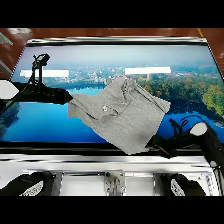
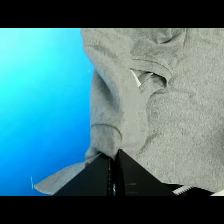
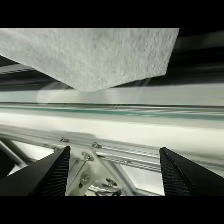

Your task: Fold the shirts.

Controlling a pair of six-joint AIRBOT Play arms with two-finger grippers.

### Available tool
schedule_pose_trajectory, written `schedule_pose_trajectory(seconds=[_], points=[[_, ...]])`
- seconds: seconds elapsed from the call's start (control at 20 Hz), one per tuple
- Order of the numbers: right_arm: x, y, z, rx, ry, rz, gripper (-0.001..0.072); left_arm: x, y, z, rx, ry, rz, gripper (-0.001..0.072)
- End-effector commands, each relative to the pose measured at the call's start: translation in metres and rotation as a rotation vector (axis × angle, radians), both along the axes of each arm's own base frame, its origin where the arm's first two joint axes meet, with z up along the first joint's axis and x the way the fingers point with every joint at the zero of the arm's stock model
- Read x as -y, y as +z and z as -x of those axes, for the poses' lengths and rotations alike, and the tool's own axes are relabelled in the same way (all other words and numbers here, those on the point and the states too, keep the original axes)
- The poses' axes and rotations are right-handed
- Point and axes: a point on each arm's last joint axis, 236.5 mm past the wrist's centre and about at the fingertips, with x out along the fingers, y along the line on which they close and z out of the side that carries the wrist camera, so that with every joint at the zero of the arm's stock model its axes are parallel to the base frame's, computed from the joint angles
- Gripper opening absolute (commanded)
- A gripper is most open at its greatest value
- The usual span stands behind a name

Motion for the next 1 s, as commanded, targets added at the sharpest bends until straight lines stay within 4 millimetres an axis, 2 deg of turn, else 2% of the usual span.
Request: schedule_pose_trajectory(seconds=[0.0,0.25,0.5,0.55,0.6,0.65,0.7,0.75,0.8,0.95], points=[[-0.02,-0.032,0.024,-0.046,-0.09,-0.008,0.0675,0.0,0.0,0.0,0.008,-0.01,-0.007,0.0035],[-0.026,-0.05,-0.008,0.038,-0.207,0.069,0.0674,0.0,0.0,0.0,0.011,-0.013,-0.009,0.0035],[-0.027,-0.061,-0.03,0.062,-0.296,0.071,0.0541,0.0,0.0,0.0,0.011,-0.013,-0.009,0.0035],[-0.027,-0.061,-0.035,0.073,-0.311,0.072,0.0541,0.0,0.0,0.0,0.011,-0.013,-0.009,0.0035],[-0.026,-0.061,-0.037,0.08,-0.321,0.071,0.0414,-0.001,0.0,0.0,0.011,-0.013,-0.009,0.0035],[-0.026,-0.061,-0.039,0.085,-0.326,0.072,0.0255,-0.001,0.0,0.0,0.011,-0.012,-0.009,0.0035],[-0.025,-0.061,-0.041,0.091,-0.328,0.074,0.0198,-0.001,0.0,0.0,0.011,-0.013,-0.009,0.0035],[-0.025,-0.061,-0.04,0.09,-0.328,0.073,0.0089,-0.001,0.0,0.0,0.011,-0.013,-0.009,0.0035],[-0.025,-0.061,-0.04,0.095,-0.321,0.073,0.0057,-0.001,0.0,-0.001,0.011,-0.013,-0.009,0.0035],[-0.033,-0.045,-0.046,0.171,-0.174,0.044,0.0056,-0.002,0.001,-0.001,0.038,-0.045,-0.036,0.0035]])
